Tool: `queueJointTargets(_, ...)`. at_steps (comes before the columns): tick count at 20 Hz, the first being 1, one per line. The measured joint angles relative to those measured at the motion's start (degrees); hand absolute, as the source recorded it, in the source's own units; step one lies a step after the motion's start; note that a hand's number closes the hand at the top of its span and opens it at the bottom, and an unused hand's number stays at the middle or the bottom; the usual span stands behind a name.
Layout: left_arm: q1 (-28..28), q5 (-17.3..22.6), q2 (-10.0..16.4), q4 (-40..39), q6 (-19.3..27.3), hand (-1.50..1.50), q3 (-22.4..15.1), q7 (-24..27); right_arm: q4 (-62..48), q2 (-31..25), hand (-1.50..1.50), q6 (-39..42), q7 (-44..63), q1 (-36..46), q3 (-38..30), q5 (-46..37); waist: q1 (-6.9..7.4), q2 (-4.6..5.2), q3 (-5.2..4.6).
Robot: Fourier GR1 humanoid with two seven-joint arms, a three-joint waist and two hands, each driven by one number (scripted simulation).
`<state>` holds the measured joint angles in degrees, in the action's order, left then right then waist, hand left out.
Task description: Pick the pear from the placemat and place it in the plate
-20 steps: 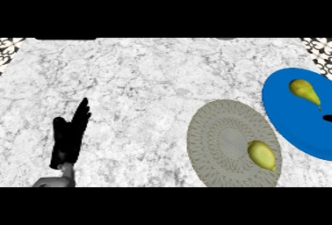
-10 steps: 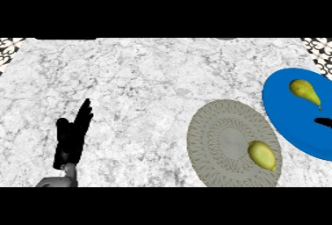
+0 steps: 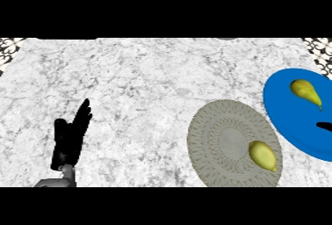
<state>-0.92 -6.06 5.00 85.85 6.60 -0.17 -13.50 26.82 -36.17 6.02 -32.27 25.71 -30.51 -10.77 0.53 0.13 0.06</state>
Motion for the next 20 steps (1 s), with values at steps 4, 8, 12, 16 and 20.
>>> queueJointTargets(4, -0.99, -0.79, -0.78, -0.39, 0.67, 0.0, -0.38, -0.46, -4.11, -2.17, -1.5, -0.34, -1.89, 0.59, 0.27, -0.19, 0.02, 0.04, 0.02)
queueJointTargets(8, -1.35, -0.65, -0.44, -1.46, 0.31, 0.0, 0.39, 0.38, -8.33, -4.84, -1.5, -0.06, -4.02, 1.03, -0.07, 0.09, 0.15, 0.11, 0.04)
queueJointTargets(12, -2.14, -0.79, -0.68, -2.83, 0.57, 0.0, 0.84, 1.34, -10.51, -6.28, -1.5, -0.31, -6.25, -0.07, -0.44, 0.83, 0.1, 0.11, 0.04)
queueJointTargets(16, -2.08, -0.74, -0.63, -2.7, 0.15, 0.0, 0.81, 1.17, -12.74, -7.55, -1.5, -0.62, -8.22, -0.5, -1.31, 1.91, 0.22, 0.16, 0.07)
queueJointTargets(20, -2.54, 0.32, 0.24, -2.15, -1.0, 0.0, 1.76, 0.55, -14.83, -8.86, -1.5, -0.77, -10.6, -1.82, -2.3, 2.91, 0.38, 0.22, 0.11)
